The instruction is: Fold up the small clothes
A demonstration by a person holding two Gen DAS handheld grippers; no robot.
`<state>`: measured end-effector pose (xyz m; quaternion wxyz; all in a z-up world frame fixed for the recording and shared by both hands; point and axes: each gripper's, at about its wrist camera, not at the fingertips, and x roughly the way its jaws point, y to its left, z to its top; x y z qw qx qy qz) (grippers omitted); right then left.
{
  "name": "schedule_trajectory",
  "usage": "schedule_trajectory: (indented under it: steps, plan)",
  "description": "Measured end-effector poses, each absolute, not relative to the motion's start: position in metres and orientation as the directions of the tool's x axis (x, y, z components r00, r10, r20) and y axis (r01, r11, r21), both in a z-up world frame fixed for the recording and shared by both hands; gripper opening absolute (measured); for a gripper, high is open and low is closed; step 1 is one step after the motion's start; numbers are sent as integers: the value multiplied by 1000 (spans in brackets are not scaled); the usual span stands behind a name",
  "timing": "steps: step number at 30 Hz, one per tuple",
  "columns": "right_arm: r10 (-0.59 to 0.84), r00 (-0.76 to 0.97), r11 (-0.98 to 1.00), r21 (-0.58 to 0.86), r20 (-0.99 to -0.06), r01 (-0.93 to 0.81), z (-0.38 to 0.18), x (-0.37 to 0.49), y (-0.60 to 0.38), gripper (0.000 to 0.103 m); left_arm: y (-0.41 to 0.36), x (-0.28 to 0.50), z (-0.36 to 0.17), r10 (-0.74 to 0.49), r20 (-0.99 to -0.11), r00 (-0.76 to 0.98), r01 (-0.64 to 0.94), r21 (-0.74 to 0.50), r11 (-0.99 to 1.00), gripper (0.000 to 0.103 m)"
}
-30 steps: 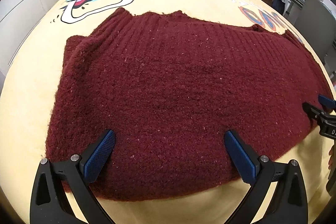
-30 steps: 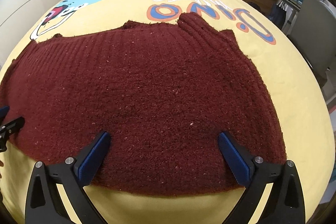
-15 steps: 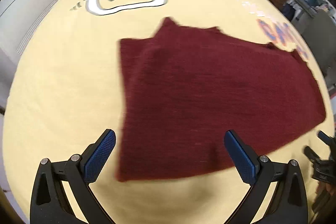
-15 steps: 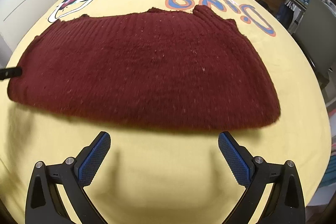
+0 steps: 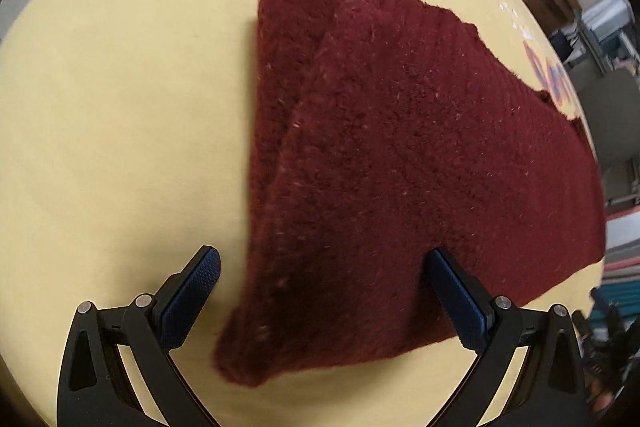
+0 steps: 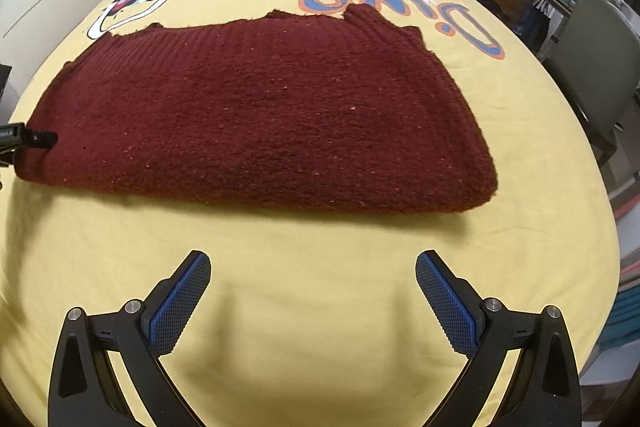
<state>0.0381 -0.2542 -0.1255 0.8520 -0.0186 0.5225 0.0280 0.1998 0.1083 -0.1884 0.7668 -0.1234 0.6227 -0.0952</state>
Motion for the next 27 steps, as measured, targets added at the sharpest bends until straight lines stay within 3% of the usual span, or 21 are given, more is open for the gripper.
schedule_trajectory:
  steps: [6, 9, 11, 12, 13, 14, 19, 27]
  plan:
    - [26, 450, 999, 6, -893, -46, -126, 37, -262, 102, 82, 199, -189, -278, -940, 196, 42, -275, 961, 101]
    - [27, 456, 999, 11, -890, -39, -125, 37, -265, 102, 79, 199, -189, -289, -939, 186, 41, -287, 957, 90]
    - [27, 458, 999, 14, -888, -33, -124, 37, -267, 102, 79, 200, -189, -327, -930, 168, 46, -324, 945, 67]
    - [27, 459, 999, 15, -888, -29, -124, 37, -269, 102, 81, 201, -189, -349, -924, 158, 45, -347, 937, 61]
    - [27, 460, 999, 17, -887, -27, -124, 37, -270, 102, 81, 199, -187, -378, -914, 149, 43, -376, 926, 47]
    - [28, 461, 1000, 19, -887, -24, -124, 38, -271, 102, 81, 200, -186, -410, -902, 136, 34, -409, 912, 40]
    - [33, 465, 999, 30, -885, -13, -123, 37, -276, 102, 65, 199, -167, -375, -914, 155, 58, -371, 927, 34]
    - [37, 487, 999, 44, -873, 4, -112, 41, -294, 102, 15, 219, -88, -406, -887, 220, 157, -378, 912, 33]
